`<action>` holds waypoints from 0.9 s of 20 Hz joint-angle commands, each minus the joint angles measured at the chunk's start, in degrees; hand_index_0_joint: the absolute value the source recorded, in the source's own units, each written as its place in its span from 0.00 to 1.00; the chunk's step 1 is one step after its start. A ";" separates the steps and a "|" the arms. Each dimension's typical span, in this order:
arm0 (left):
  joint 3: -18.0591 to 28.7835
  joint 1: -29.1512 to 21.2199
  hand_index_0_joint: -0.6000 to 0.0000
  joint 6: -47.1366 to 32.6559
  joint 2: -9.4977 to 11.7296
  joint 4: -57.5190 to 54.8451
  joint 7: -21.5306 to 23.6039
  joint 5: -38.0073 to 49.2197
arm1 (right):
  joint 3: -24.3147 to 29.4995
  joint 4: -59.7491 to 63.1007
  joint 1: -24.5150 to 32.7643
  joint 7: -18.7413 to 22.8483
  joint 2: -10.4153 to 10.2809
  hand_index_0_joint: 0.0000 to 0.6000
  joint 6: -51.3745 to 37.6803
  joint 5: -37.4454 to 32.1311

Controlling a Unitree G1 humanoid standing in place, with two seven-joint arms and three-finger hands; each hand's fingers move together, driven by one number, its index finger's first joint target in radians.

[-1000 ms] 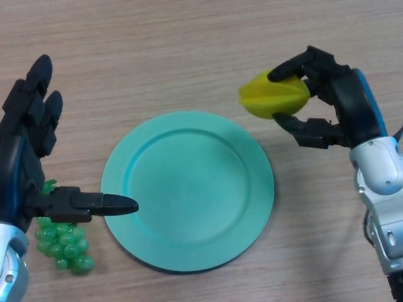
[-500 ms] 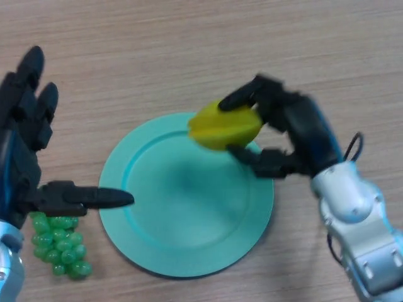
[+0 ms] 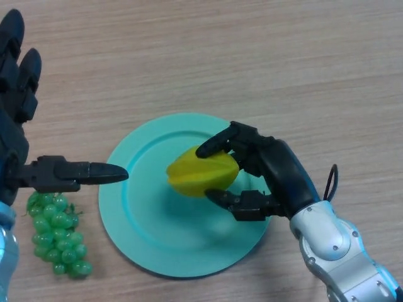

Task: Pick up the yellow starfruit and place it on the plate

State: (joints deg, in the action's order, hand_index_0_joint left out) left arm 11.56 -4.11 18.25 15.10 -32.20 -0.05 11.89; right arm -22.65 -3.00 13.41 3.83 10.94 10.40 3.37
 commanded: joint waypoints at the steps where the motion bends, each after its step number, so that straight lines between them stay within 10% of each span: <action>1: 1.97 -2.64 1.00 -7.74 2.64 -2.37 0.16 -2.49 | 0.76 -3.08 1.13 3.29 -0.06 1.00 -5.49 -3.91; 9: -1.11 -1.80 1.00 -9.29 1.12 -1.88 -1.31 -4.08 | 0.46 -4.48 -1.44 1.58 -0.06 1.00 -0.57 5.72; 11: -1.20 -1.60 1.00 -9.16 0.93 -1.89 -1.24 -3.90 | 0.34 -5.04 -1.15 1.35 -0.06 0.75 0.00 6.58; 14: -1.68 -0.82 1.00 -8.65 0.37 -2.12 -0.67 -2.76 | 1.64 -7.93 -0.61 0.94 -0.06 0.08 -0.04 7.97; 18: -0.32 0.46 1.00 -6.57 0.51 -3.44 -1.76 -0.91 | 4.93 -12.16 -0.94 -3.02 -0.06 0.00 0.70 8.29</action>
State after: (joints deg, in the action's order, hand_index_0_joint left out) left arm 7.84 -2.39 18.22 14.35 -32.17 -1.28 9.93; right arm -20.80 -10.92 10.43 0.75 11.08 16.36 11.07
